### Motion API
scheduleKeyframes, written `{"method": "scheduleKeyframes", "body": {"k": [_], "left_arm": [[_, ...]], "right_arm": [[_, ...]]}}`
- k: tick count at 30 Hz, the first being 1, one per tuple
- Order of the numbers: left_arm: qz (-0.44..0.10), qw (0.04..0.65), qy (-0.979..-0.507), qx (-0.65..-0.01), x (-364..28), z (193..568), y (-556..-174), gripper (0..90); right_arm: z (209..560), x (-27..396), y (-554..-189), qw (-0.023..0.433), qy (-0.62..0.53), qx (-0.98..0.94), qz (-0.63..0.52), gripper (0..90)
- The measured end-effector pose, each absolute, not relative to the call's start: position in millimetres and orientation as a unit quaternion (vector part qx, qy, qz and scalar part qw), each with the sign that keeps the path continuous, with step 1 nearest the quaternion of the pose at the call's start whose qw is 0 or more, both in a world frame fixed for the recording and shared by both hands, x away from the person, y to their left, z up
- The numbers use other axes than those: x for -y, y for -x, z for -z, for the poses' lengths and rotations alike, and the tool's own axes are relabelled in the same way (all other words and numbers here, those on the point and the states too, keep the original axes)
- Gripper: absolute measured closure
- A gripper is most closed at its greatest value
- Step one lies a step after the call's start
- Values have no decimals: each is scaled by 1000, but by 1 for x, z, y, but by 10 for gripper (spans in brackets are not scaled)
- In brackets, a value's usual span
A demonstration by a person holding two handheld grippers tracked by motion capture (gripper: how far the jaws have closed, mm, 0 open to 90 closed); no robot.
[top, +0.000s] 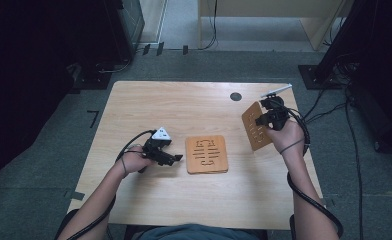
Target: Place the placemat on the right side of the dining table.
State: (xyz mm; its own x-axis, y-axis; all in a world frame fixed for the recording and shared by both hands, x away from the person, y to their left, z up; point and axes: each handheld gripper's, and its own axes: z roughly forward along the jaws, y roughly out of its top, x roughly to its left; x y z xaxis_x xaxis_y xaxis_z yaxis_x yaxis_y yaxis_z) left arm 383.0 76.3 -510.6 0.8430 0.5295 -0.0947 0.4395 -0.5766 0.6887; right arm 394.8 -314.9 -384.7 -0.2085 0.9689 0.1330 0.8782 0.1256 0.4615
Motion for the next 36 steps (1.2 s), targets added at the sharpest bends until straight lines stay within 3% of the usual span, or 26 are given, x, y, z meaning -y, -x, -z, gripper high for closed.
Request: {"method": "scheduleKeyframes", "body": {"k": [36], "left_arm": [[-65, 373, -884, -274, -75, 512, -382, 155]], "right_arm": [[385, 339, -424, 116, -660, -716, -197, 875]]}}
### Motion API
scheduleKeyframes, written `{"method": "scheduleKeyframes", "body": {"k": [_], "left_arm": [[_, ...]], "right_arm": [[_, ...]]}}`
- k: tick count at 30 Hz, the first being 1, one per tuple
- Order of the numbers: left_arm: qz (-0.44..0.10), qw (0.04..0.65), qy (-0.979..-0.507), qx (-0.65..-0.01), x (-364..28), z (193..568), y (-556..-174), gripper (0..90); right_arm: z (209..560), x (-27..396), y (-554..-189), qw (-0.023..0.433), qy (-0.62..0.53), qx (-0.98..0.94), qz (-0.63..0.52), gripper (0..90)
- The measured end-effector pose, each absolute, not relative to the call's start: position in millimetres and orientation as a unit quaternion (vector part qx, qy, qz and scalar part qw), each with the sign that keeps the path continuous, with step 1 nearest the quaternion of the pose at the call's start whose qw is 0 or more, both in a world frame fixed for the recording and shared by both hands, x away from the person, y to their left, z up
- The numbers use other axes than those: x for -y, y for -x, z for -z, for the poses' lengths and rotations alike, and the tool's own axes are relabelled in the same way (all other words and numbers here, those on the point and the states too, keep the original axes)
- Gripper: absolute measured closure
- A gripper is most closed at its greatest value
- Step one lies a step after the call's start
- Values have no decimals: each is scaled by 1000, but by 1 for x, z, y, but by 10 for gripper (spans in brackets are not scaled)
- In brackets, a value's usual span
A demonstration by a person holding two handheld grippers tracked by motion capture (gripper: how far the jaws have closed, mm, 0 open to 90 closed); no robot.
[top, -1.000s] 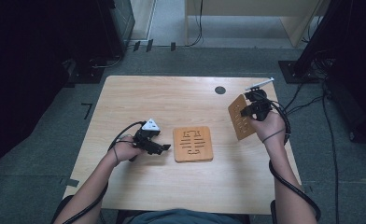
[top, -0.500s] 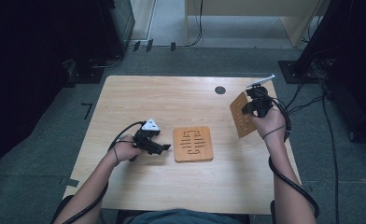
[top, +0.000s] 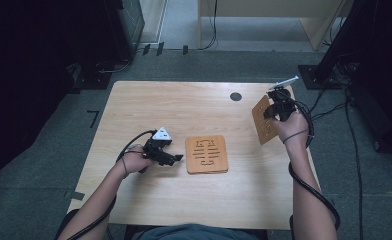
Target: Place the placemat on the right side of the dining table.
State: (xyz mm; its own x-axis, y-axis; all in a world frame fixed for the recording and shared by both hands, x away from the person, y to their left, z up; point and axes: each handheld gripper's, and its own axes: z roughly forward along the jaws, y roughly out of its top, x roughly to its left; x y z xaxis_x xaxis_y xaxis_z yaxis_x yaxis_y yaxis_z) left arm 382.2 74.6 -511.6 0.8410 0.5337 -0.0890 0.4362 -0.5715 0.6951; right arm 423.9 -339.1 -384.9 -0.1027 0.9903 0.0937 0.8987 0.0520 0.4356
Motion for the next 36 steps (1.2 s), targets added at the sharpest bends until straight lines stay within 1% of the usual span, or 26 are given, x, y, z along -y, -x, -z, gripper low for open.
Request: {"method": "scheduleKeyframes", "body": {"k": [9, 25, 36], "left_arm": [[-71, 369, -887, -269, -74, 512, -382, 155], [-71, 370, -887, -266, -74, 512, -382, 155], [-73, 372, -886, -266, -73, 512, -382, 155]], "right_arm": [[380, 345, -436, 113, -669, -706, -200, 875], [388, 368, -445, 90, -693, -684, -209, 875], [393, 380, -459, 89, -715, -661, -209, 870]]}}
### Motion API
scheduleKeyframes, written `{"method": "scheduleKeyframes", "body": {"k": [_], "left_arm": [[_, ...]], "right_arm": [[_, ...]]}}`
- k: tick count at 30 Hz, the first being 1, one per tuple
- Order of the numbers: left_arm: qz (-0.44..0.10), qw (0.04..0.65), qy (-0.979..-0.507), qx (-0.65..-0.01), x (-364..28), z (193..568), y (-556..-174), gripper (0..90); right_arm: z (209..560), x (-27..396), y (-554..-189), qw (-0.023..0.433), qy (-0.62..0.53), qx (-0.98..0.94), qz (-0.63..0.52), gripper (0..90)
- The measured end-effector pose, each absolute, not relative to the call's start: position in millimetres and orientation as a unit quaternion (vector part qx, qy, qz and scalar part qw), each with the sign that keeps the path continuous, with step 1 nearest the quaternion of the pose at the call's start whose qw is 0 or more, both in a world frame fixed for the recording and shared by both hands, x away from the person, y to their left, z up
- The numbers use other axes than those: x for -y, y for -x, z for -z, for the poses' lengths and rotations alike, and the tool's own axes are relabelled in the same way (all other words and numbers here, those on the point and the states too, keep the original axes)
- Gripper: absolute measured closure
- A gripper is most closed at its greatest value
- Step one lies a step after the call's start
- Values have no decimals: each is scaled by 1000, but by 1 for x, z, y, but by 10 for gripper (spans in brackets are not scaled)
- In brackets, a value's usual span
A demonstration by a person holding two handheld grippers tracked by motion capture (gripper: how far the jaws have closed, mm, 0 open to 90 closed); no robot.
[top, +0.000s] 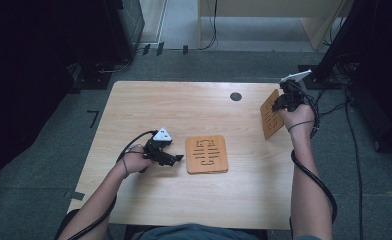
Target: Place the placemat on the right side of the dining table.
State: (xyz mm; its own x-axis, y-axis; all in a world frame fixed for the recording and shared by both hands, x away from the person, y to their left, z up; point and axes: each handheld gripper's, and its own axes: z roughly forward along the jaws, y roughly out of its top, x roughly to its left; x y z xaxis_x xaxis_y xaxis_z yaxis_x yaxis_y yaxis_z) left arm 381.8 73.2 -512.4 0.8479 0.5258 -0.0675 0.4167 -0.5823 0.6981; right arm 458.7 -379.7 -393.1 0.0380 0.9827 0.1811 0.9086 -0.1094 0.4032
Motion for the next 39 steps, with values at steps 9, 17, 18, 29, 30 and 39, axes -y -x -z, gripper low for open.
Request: {"method": "scheduleKeyframes", "body": {"k": [9, 17, 18, 29, 30, 39], "left_arm": [[-75, 373, -886, -265, -74, 513, -381, 155], [-73, 374, -886, -266, -74, 513, -381, 155], [-73, 374, -886, -266, -74, 513, -381, 155], [-73, 374, -886, -265, -74, 513, -381, 155], [-73, 373, -886, -265, -74, 513, -381, 155], [-73, 374, -886, -265, -74, 513, -381, 155]], "right_arm": [[401, 385, -462, 86, -722, -655, -204, 852], [401, 390, -461, 86, -724, -654, -203, 830], [400, 390, -460, 86, -724, -654, -202, 823], [388, 397, -453, 102, -721, -657, -196, 757], [389, 398, -452, 105, -720, -658, -193, 753], [395, 406, -450, 107, -724, -655, -185, 740]]}}
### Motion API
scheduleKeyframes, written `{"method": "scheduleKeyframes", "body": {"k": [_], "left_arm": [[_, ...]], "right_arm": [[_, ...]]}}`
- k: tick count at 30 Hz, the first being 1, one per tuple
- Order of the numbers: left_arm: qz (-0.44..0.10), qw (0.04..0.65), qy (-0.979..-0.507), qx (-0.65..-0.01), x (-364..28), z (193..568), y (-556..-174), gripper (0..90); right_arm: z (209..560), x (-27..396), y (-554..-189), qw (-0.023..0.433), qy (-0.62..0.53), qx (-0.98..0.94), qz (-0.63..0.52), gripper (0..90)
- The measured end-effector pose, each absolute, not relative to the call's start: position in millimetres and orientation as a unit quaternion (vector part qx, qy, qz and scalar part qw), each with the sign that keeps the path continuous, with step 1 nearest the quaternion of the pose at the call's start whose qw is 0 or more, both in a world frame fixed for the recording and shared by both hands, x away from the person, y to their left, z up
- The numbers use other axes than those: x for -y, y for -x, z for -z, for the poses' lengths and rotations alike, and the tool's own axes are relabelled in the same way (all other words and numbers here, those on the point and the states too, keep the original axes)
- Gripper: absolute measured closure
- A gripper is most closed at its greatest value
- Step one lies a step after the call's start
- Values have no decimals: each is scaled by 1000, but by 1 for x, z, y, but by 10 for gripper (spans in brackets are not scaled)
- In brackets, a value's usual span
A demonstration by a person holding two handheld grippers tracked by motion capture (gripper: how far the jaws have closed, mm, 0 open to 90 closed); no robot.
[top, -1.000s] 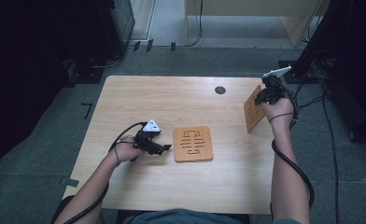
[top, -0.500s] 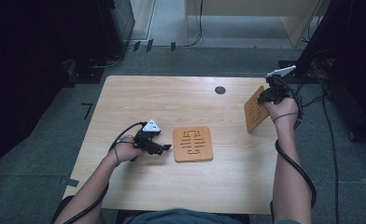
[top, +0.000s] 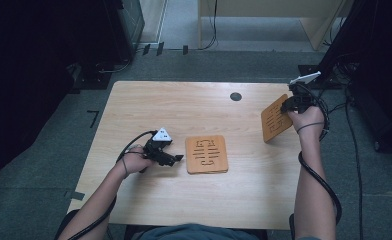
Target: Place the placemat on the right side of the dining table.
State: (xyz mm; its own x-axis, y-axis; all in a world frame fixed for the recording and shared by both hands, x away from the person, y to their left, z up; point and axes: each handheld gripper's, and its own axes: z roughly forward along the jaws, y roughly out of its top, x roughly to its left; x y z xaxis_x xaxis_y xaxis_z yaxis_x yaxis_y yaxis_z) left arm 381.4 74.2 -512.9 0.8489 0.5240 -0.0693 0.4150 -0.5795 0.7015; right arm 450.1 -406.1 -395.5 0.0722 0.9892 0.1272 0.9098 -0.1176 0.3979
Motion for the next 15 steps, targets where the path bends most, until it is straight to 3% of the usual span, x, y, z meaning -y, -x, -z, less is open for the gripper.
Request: {"method": "scheduleKeyframes", "body": {"k": [15], "left_arm": [[-73, 375, -886, -264, -74, 513, -381, 155]], "right_arm": [[409, 418, -449, 92, -737, -643, -187, 677]]}}
